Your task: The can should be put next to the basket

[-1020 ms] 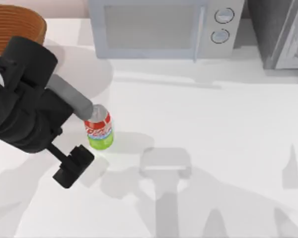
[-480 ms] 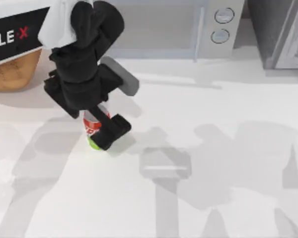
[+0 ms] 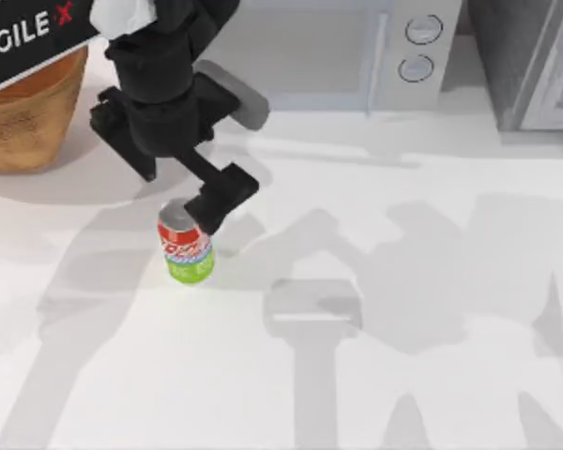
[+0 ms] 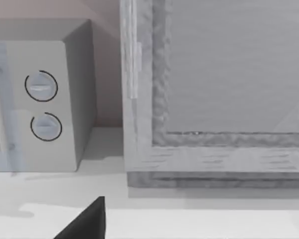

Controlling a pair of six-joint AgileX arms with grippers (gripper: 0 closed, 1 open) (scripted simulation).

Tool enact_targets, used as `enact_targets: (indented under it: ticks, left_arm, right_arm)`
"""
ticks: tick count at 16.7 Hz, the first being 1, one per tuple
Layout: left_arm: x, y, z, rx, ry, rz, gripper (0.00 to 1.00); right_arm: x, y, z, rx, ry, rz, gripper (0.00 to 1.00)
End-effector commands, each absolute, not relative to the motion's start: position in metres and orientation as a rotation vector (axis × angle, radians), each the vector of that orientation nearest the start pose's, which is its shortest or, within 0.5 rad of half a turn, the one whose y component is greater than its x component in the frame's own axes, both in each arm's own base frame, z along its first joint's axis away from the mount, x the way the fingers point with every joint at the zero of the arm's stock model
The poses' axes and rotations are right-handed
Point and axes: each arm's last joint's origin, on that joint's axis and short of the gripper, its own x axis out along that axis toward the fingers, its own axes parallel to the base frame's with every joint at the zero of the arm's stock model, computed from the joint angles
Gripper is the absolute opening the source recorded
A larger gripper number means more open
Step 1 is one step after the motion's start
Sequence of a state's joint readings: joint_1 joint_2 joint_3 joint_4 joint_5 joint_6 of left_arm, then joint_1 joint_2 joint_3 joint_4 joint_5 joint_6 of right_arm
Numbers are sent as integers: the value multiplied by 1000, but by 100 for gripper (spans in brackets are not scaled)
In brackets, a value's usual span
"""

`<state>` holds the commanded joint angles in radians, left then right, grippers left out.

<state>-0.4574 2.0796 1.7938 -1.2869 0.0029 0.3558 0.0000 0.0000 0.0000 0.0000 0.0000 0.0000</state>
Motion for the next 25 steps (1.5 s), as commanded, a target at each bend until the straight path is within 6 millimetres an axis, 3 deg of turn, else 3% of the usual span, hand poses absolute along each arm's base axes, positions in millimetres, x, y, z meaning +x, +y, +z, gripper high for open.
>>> enact_targets:
  ticks: [6, 14, 18, 25]
  left_arm:
    - [365, -177, 220, 632, 1475, -634, 100]
    - [367, -175, 163, 629, 1479, -630, 100]
    - [367, -175, 160, 629, 1480, -630, 100]
    - [367, -175, 160, 629, 1480, -630, 47]
  right_arm:
    - [106, -1, 160, 0, 0, 0, 100]
    - [106, -1, 160, 0, 0, 0, 100]
    - [106, -1, 160, 0, 0, 0, 100]
    - [106, -1, 160, 0, 0, 0, 100]
